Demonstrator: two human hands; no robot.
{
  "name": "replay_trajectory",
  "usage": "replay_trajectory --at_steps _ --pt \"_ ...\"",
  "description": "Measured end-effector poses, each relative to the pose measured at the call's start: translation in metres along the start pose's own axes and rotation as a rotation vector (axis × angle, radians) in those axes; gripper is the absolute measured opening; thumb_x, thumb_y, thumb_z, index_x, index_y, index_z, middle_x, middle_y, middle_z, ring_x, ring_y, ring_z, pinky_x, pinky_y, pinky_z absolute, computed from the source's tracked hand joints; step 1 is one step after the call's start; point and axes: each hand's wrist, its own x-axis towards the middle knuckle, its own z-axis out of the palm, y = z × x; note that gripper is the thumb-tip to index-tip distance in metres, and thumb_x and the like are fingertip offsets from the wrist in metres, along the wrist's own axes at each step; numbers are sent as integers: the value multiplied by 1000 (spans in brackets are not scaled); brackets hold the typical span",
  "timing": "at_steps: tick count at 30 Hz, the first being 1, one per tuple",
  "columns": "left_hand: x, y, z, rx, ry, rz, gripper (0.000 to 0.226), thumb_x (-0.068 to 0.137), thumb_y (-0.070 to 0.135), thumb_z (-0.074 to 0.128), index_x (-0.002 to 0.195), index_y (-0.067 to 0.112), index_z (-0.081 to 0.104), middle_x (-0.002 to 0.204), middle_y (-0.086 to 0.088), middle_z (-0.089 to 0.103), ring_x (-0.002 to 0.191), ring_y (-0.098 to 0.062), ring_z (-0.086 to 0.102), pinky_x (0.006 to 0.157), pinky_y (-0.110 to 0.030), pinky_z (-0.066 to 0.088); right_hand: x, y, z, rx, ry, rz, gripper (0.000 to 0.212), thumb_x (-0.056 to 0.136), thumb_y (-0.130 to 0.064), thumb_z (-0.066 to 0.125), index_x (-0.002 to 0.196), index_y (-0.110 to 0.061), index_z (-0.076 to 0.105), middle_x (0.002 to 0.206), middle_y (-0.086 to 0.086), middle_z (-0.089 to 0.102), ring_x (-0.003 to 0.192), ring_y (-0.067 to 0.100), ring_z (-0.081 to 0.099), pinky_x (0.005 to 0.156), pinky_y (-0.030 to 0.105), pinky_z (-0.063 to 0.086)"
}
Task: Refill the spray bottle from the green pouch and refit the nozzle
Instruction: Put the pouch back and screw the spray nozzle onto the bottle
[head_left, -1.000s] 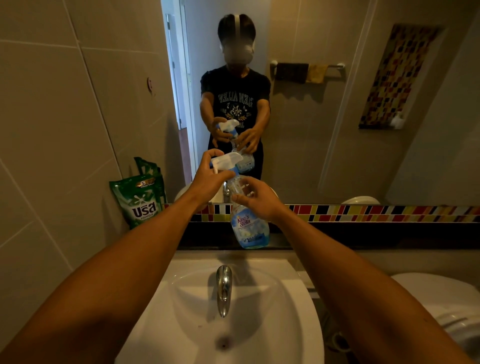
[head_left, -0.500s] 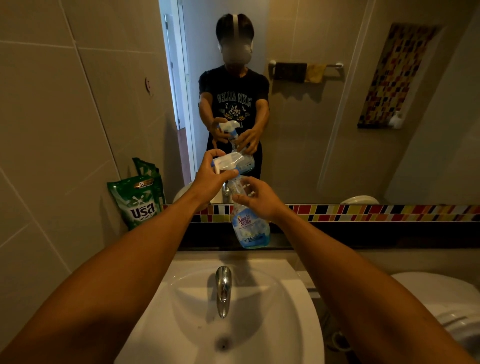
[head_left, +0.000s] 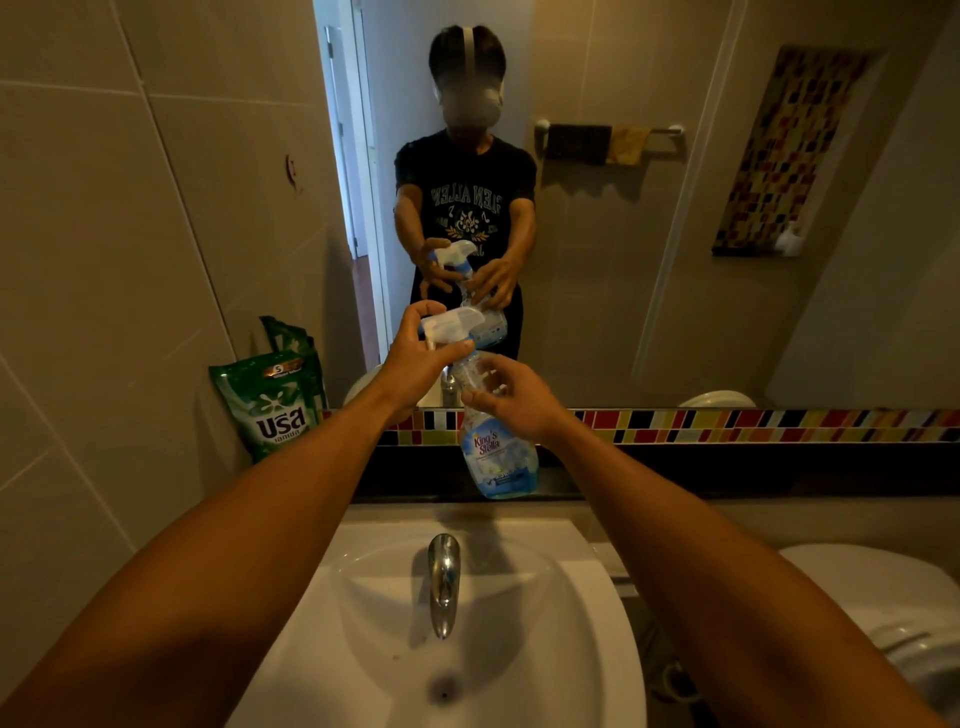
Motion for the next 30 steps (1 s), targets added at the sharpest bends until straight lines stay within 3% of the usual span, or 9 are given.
replay_trajectory --at_steps 5,11,17,22,30 --pt "0 -2 1 -2 32 81 58 80 7 81 124 20 44 124 -9 54 111 -28 62 74 -27 60 1 -2 2 -12 9 -12 52 92 -33 77 139 -20 59 120 3 70 102 17 67 77 26 52" --pt "3 -5 -5 10 13 79 55 79 3 81 115 28 47 121 -8 55 111 -31 63 71 -25 59 2 -1 3 9 -15 -21 49 91 -32 77 136 -21 60 118 5 70 101 20 68 82 32 58" --pt "6 -7 -12 37 -61 33 55 78 8 83 116 30 50 125 -13 57 111 -34 64 76 -30 60 0 0 -1 15 -52 6 43 92 -25 77 132 -17 62 104 -2 67 86 6 64 61 7 48" --pt "3 -5 -10 55 -16 66 55 77 9 84 117 22 49 117 -4 57 107 -27 65 70 -23 59 0 -1 3 63 -21 5 45 92 -24 77 134 -18 62 114 5 69 94 14 66 69 16 51" --pt "5 -6 -11 38 -20 78 51 75 10 86 108 31 53 123 -16 60 108 -33 66 74 -32 61 0 -5 -2 81 -72 17 46 91 -26 78 134 -19 61 108 1 68 94 14 67 73 22 54"
